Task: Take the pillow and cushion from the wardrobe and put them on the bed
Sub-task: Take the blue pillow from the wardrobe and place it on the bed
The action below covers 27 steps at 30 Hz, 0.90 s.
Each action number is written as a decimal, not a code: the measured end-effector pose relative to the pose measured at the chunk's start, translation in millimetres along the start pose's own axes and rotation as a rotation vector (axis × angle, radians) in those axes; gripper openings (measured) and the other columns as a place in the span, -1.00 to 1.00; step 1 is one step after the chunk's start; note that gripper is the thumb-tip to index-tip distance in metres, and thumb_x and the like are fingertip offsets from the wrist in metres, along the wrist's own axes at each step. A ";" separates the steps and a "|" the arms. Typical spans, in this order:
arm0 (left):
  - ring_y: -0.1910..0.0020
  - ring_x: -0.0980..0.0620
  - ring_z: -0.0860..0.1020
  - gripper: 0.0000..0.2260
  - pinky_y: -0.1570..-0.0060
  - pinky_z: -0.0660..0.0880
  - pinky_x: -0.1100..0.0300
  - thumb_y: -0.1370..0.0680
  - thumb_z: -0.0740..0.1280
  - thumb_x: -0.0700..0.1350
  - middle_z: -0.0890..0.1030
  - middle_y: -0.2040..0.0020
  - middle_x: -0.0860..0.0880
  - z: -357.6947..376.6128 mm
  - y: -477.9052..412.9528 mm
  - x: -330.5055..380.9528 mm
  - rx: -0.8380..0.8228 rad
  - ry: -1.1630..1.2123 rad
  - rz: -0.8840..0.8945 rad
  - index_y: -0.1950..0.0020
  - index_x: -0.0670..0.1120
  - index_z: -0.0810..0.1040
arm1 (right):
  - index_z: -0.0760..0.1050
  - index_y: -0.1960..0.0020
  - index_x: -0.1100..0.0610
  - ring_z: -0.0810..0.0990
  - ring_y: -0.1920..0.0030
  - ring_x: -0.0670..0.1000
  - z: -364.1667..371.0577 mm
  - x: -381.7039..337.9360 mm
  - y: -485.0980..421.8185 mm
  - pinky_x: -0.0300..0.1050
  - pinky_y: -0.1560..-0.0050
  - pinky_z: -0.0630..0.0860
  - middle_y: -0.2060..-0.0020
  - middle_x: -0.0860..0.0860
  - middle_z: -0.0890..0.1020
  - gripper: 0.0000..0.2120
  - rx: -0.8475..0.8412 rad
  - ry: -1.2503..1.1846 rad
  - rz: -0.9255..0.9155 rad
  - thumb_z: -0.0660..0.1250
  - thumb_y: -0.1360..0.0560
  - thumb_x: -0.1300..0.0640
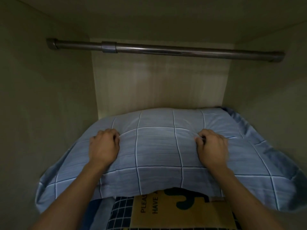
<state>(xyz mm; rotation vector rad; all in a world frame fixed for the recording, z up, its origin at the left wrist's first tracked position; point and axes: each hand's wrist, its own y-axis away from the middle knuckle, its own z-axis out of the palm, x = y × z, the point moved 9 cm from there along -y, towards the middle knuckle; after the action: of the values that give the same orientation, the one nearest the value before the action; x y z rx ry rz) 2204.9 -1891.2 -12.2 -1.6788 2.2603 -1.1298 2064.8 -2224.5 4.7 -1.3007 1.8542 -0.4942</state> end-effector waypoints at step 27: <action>0.44 -0.30 0.54 -0.57 0.40 0.31 0.06 -0.62 0.11 0.07 0.58 0.42 -0.27 -77.9 32.8 14.0 0.342 0.191 0.170 0.31 -0.18 0.48 | 0.29 0.31 0.07 0.55 0.34 0.31 -108.3 -53.2 40.2 0.14 0.32 0.42 0.41 0.29 0.57 -0.69 0.343 -0.134 0.023 0.14 -0.61 0.07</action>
<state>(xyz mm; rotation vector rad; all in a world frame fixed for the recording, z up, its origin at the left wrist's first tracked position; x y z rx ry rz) 2135.6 -1861.2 28.2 -1.2745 2.1065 -1.5827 1963.5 -2173.8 62.5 -1.0540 1.5893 -0.6644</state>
